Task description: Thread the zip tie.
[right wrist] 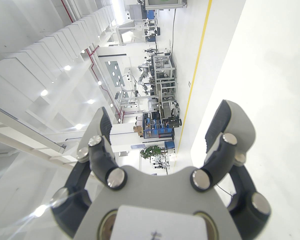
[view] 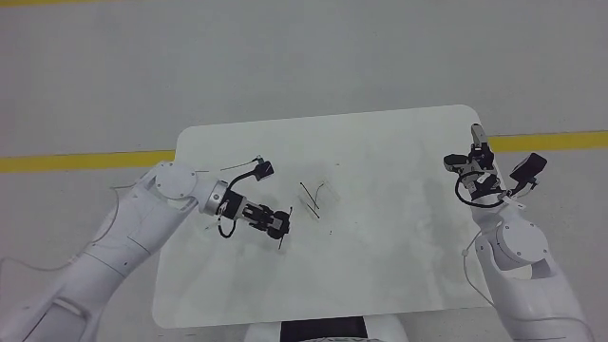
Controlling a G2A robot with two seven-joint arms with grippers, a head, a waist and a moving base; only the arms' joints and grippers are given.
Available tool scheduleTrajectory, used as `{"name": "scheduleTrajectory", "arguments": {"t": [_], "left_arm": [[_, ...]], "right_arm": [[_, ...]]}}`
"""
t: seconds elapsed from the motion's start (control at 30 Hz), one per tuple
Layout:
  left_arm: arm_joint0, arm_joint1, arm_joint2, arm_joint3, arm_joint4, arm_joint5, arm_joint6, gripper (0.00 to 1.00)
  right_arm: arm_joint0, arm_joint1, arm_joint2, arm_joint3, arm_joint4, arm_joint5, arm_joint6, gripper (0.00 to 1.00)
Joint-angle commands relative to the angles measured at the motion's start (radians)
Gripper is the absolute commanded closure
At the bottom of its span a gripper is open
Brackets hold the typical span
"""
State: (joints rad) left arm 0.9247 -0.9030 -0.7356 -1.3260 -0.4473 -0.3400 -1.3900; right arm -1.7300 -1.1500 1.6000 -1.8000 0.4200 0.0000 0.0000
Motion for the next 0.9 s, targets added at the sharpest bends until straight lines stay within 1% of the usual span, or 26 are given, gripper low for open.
{"name": "scheduleTrajectory", "arguments": {"t": [0.0,0.1,0.17,0.23,0.33,0.5,0.6,0.67,0.73,0.87], "left_arm": [[-0.001,0.003,0.002,-0.003,-0.020,0.000,0.000,1.00],[-0.005,0.009,0.009,-0.007,-0.055,0.000,0.000,1.00],[-0.007,0.014,0.011,-0.010,-0.063,0.000,0.000,1.00],[-0.007,0.014,0.011,-0.010,-0.063,0.000,0.000,1.00],[-0.007,0.014,0.011,-0.010,-0.063,0.000,0.000,1.00],[-0.007,0.014,0.011,-0.010,-0.063,0.000,0.000,1.00],[-0.007,0.014,0.011,-0.010,-0.063,0.000,0.000,1.00],[-0.007,0.014,0.011,-0.010,-0.063,0.000,0.000,1.00],[-0.007,0.014,0.011,-0.010,-0.063,0.000,0.000,1.00],[-0.007,0.014,0.011,-0.010,-0.063,0.000,0.000,1.00]], "right_arm": [[0.000,0.000,0.000,0.000,0.000,0.000,0.000,0.00],[0.000,0.000,0.000,0.000,0.000,0.000,0.000,0.00],[0.000,0.000,0.000,0.000,0.000,0.000,0.000,0.00],[0.002,0.000,-0.006,0.000,-0.009,0.003,0.010,0.00],[0.021,0.000,-0.035,0.001,-0.052,0.025,0.063,0.00],[0.074,-0.002,-0.117,0.013,-0.132,0.087,0.164,0.00],[0.105,-0.004,-0.167,0.023,-0.188,0.128,0.188,0.00],[0.114,-0.006,-0.200,0.019,-0.222,0.138,0.197,0.00],[0.116,-0.007,-0.228,0.006,-0.245,0.137,0.229,0.00],[0.116,-0.007,-0.228,0.006,-0.245,0.137,0.229,0.00]]}}
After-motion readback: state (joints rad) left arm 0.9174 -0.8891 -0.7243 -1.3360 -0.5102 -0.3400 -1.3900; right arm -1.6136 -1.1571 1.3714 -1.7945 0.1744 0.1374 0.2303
